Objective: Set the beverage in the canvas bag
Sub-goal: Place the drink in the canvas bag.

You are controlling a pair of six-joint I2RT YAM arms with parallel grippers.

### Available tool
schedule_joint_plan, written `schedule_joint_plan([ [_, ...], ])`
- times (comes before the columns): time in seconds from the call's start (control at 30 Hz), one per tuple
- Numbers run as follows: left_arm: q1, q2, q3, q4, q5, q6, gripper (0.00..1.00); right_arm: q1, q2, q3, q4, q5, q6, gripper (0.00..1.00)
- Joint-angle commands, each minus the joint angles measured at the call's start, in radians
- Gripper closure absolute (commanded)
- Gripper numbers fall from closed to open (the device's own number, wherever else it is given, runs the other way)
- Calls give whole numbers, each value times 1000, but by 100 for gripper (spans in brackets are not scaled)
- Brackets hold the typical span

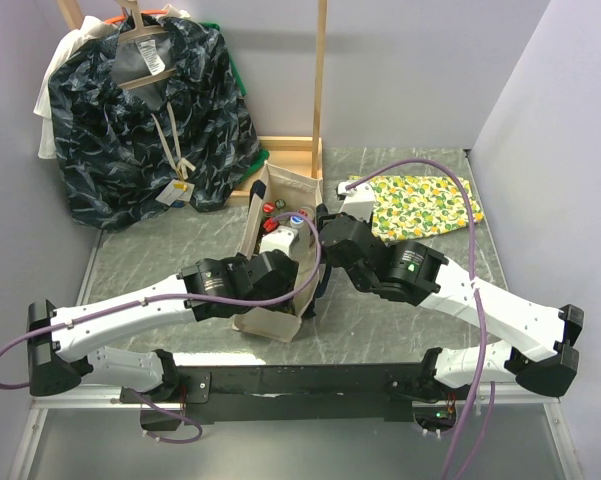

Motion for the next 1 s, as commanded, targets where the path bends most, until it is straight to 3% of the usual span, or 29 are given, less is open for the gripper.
schedule_joint_plan([
  [0.0,-3,-32,27,16,3,-17,50,-5,4,34,23,17,0,37],
  [0.43,-3,-42,71,-21,-39,-16,38,-5,16,42,28,16,-5,37],
  [0.97,-3,-141,182,-69,-174,20,32,-5,8,74,22,22,-23,37],
])
